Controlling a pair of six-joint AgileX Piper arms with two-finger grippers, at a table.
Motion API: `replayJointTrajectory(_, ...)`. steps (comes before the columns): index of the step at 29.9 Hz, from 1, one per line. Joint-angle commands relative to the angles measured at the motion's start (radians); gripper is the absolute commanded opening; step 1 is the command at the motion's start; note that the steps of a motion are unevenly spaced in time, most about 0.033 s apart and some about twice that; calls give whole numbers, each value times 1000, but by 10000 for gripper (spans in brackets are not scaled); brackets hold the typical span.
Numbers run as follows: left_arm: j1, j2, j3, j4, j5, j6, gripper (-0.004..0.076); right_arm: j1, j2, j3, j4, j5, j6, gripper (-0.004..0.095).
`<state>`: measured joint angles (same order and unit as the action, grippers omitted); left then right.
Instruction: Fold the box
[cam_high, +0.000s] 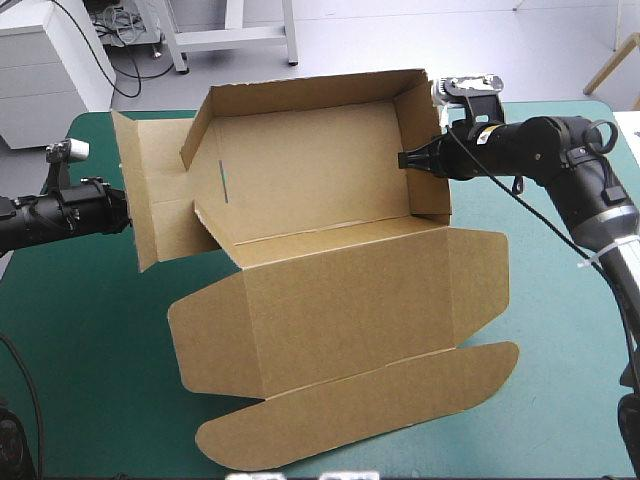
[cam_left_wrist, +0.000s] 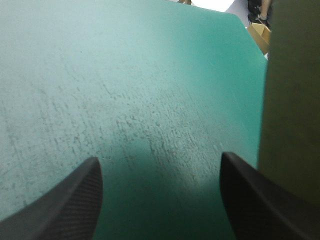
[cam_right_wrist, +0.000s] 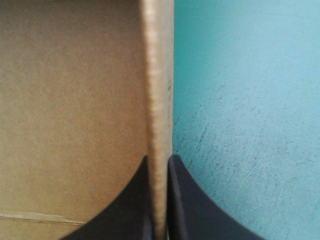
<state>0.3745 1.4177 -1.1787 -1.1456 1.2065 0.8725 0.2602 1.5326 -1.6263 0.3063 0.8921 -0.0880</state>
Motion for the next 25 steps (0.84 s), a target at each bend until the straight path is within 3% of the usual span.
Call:
replayJointTrajectory(1, -35, -72, -20, -93, 96, 3, 473, -9, -39, -32, 7, -71, 31, -14)
replayJointTrajectory(9, -154, -111, -20, -137, 96, -1, 473, -9, -39, -32, -67, -71, 68, -13)
replayJointTrajectory(25, -295, -118, -60, -261, 91, 27, 473, -9, -39, -30, -90, -65, 71, -13)
